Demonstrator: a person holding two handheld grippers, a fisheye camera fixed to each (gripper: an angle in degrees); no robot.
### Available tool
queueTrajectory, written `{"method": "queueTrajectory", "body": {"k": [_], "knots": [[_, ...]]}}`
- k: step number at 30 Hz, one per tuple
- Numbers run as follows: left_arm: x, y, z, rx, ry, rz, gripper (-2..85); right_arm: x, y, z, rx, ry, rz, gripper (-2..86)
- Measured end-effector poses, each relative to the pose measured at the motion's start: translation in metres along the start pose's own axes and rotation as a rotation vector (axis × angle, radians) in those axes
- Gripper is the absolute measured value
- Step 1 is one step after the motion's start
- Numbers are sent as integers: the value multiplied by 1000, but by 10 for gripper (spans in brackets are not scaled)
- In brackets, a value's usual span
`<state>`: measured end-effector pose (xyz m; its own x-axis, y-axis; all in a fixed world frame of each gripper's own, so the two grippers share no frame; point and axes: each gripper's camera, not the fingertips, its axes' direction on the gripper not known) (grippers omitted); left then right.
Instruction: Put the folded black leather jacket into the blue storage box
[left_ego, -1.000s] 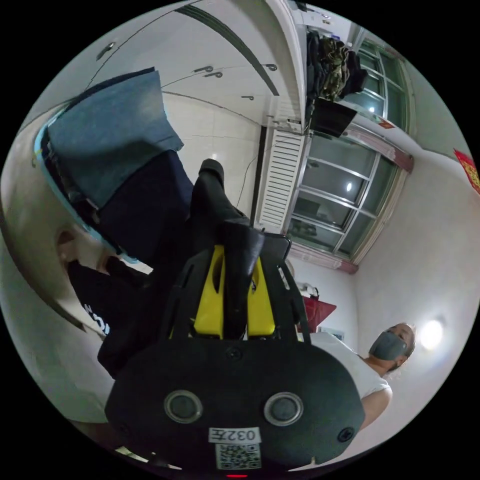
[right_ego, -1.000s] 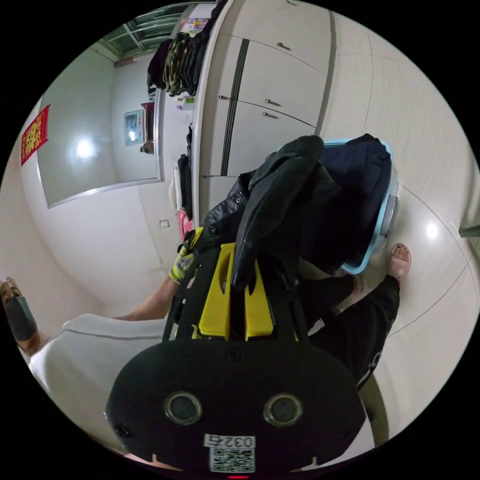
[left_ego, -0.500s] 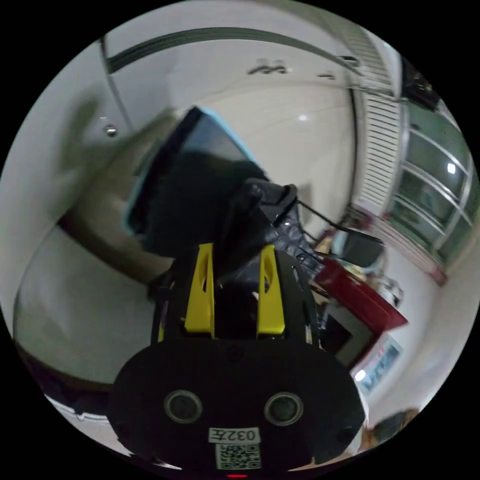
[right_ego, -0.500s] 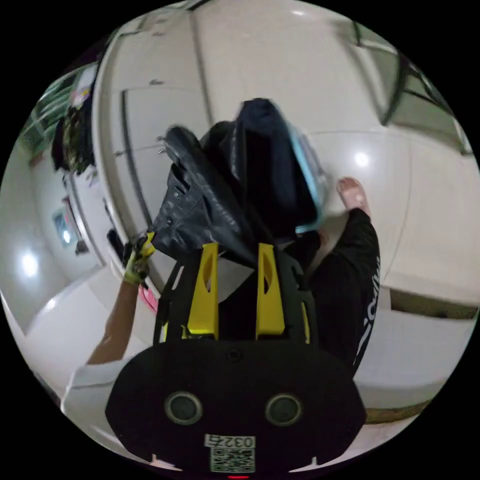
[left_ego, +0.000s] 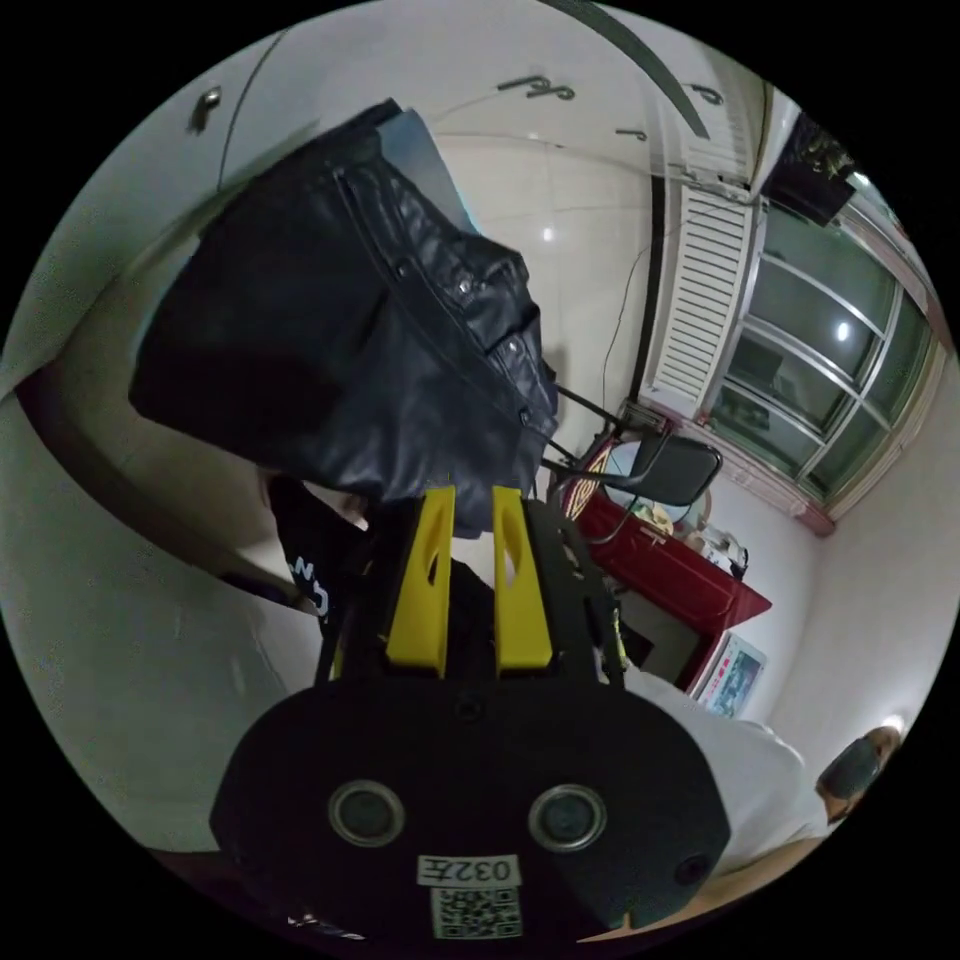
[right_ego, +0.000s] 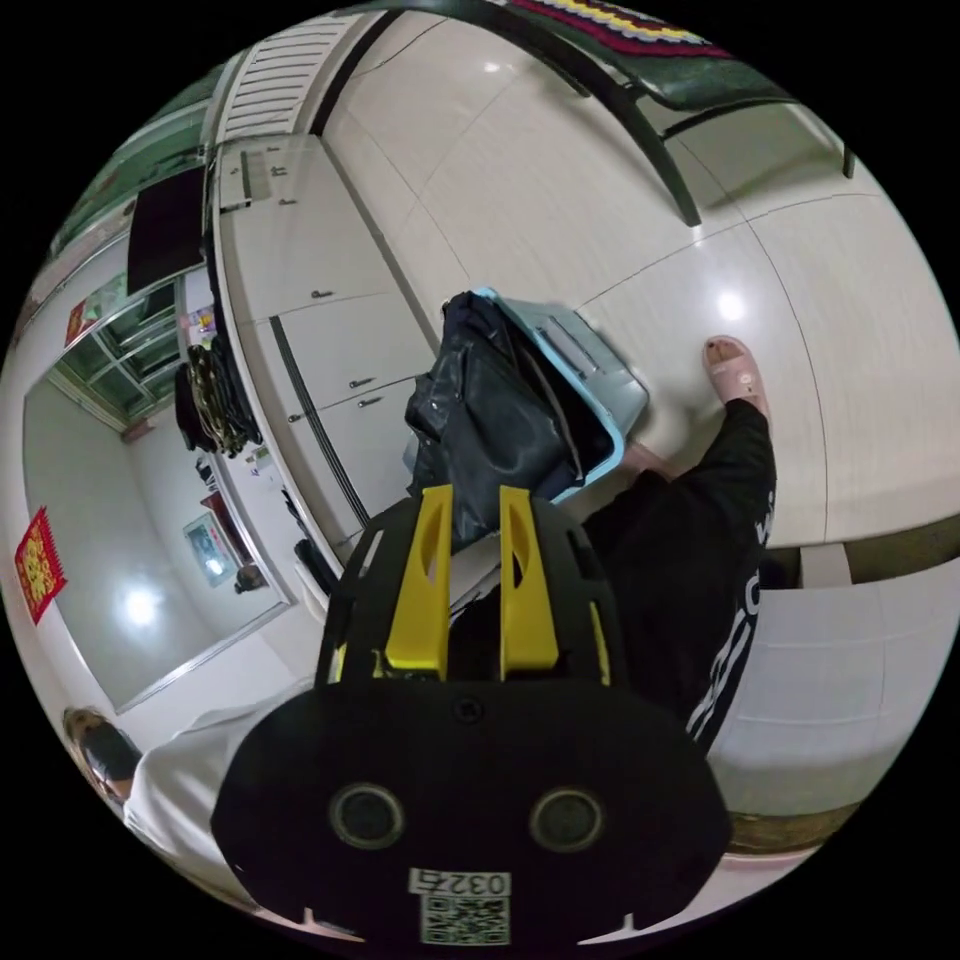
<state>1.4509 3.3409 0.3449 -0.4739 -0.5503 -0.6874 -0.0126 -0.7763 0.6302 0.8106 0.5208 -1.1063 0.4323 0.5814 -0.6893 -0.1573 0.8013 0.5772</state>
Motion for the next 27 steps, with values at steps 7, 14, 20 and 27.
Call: {"method": "queueTrajectory", "body": {"k": [7, 14, 20, 27], "knots": [[16, 47, 92, -68, 12, 77, -9, 18, -35, -74, 11, -27, -126, 65], [53, 93, 209, 34, 81, 22, -9, 58, -128, -163, -149, -30, -211, 53], [108, 98, 318, -107, 43, 82, -9, 60, -172, -252, -162, 6, -363, 13], [143, 68, 402, -395, -232, 195, -9, 44, -188, -264, -162, -12, -482, -8]]}}
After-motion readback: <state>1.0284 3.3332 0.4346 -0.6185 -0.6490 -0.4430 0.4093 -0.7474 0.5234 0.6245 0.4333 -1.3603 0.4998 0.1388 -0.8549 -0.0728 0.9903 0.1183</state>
